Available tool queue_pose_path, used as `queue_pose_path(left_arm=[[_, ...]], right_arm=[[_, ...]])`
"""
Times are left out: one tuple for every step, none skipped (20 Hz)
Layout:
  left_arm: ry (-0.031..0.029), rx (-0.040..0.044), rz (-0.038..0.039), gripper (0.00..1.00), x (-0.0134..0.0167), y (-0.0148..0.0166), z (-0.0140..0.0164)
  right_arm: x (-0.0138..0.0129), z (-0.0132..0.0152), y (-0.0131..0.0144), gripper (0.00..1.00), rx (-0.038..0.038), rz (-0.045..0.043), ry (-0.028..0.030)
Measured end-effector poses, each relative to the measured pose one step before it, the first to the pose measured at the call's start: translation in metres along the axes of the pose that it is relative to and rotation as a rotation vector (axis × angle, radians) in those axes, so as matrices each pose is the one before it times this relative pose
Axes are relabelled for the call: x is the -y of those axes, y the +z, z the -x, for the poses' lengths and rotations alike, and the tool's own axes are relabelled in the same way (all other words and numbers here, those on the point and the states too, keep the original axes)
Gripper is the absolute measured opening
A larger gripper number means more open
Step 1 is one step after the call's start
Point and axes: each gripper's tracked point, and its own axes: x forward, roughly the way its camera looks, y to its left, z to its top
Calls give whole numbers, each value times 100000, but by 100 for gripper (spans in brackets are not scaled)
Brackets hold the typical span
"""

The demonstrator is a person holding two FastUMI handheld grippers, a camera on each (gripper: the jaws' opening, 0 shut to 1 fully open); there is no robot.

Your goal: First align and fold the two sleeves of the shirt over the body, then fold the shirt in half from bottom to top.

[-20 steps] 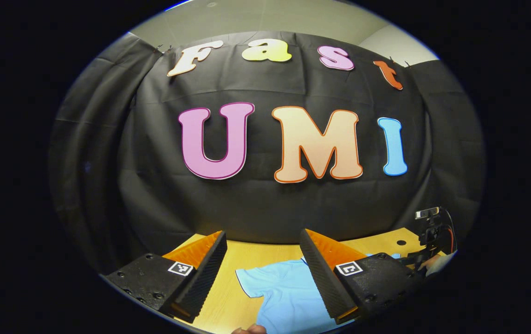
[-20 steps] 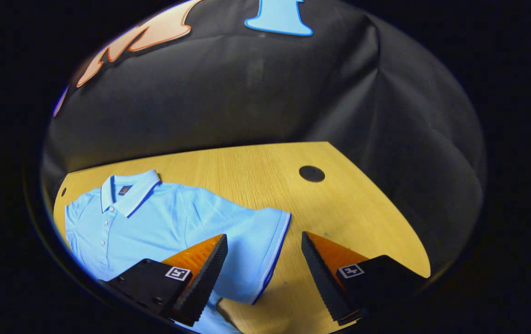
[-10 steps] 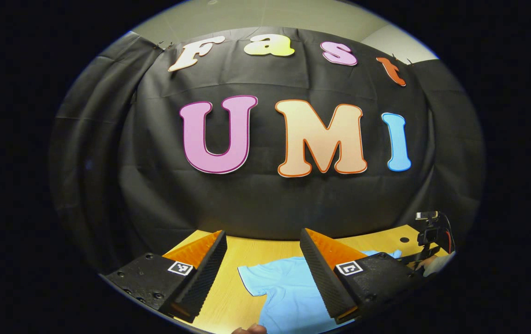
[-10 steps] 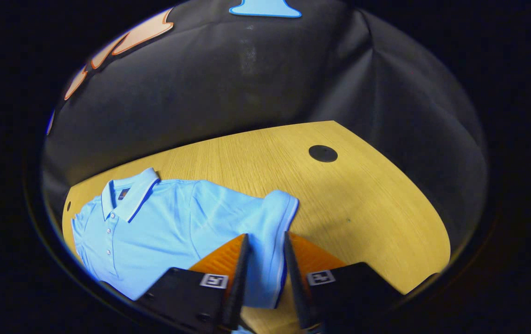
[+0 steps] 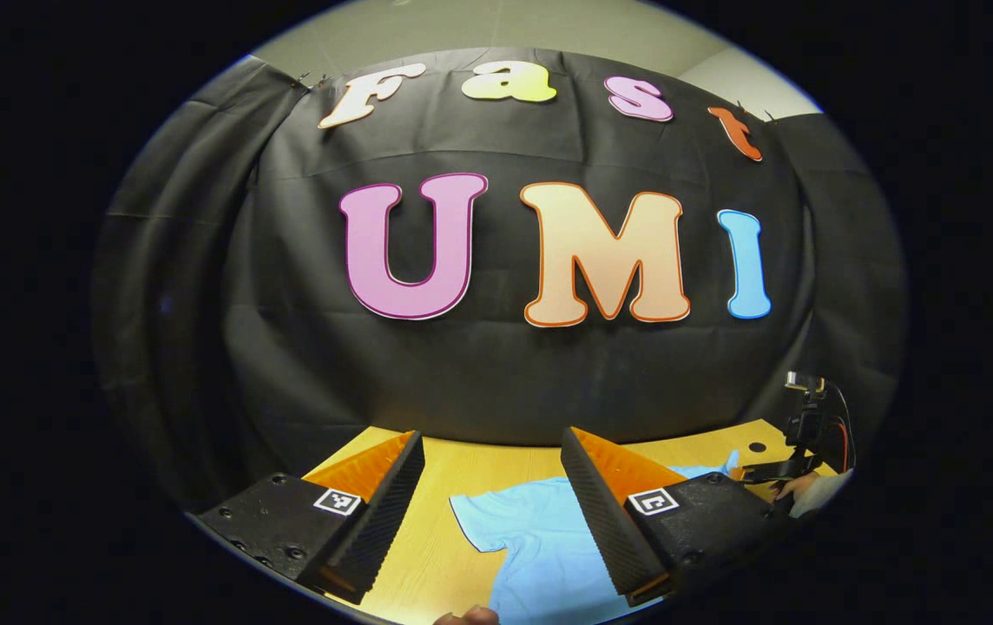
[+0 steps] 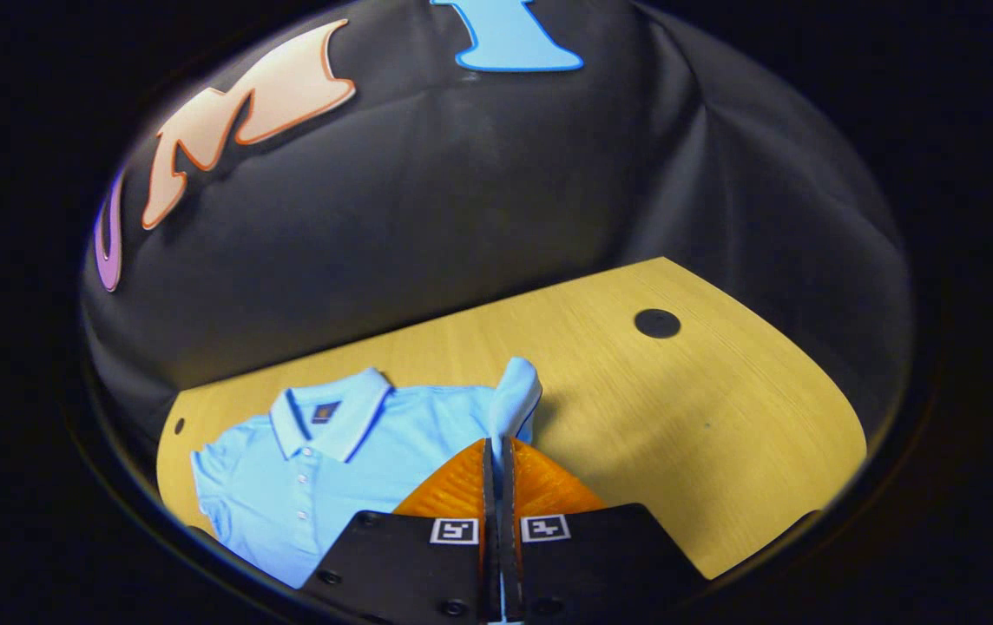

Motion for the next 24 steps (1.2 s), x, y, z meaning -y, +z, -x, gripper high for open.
queue_pose_path(left_arm=[[-268, -92, 266, 95, -85, -129, 47], [-319, -201, 392, 95, -59, -36, 19], [-62, -162, 281, 95, -88, -169, 65], [-28, -377, 227, 95, -240, -75, 58], [287, -535, 95, 95, -314, -228, 21], [462, -627, 203, 95, -411, -242, -19], [616, -557, 193, 94, -483, -200, 60], [577, -444, 191, 95, -505, -141, 2], [675, -652, 209, 96, -434, -418, 58], [745, -697, 238, 96, -499, -281, -29], [745, -968, 185, 96, -503, -457, -96], [742, -701, 284, 95, -520, -280, -57], [778, -641, 486, 96, -405, -377, -61], [781, -807, 520, 96, -454, -410, -99], [737, -809, 582, 96, -419, -505, -90], [616, -681, 723, 96, -408, -468, -82], [735, -991, 630, 96, -365, -572, -236], [916, -1028, 390, 96, -369, -686, -301], [863, -1267, -44, 96, -364, -789, -385], [509, -1068, -174, 96, -159, -671, -310], [-135, -859, -62, 96, -30, -663, -614], [-629, -1713, 274, 96, 166, -696, -610], [-269, -2084, 1350, 95, 138, -941, -841], [-278, -1318, 1550, 95, 116, -638, -679]], right_arm=[[-1353, 274, 53, 4, -56, -890, 2626], [-1151, 198, -381, 4, -423, -1230, 2123], [-1029, 17, -316, 4, -404, -1132, 1866], [-946, -165, -550, 3, -542, -864, 1530], [-902, -118, -439, 4, -697, -816, 1434], [-929, -89, -604, 4, -1228, -1105, 1777], [-858, -109, -591, 4, -1646, -1080, 1434], [-597, -169, -650, 3, -1351, -850, 1013], [-549, -328, -643, 4, -1491, -641, 760], [-581, -253, -739, 4, -1545, -568, 739], [-491, -326, -605, 3, -1089, -315, 515], [-346, -309, -570, 3, -611, -108, 359], [41, -108, -247, 4, -693, -277, -80], [-218, 84, -308, 0, -1782, -1617, 951], [-658, 143, -625, 4, -4115, -4100, 3510], [-1621, 689, -710, 10, -4172, -5139, 5195], [-1396, 272, -42, 22, -1489, -2816, 4022], [-253, 338, 400, 44, 2179, 1643, 952], [6, 560, 956, 66, 4373, 4414, -659], [-153, 849, 1005, 92, 4008, 4590, -731], [-33, 1109, 763, 94, 2420, 3626, -267], [-192, 1101, 376, 96, 1131, 2821, 735], [-208, 1144, 500, 97, 1106, 2398, 671], [27, 1154, 539, 92, 1729, 2346, 179]])
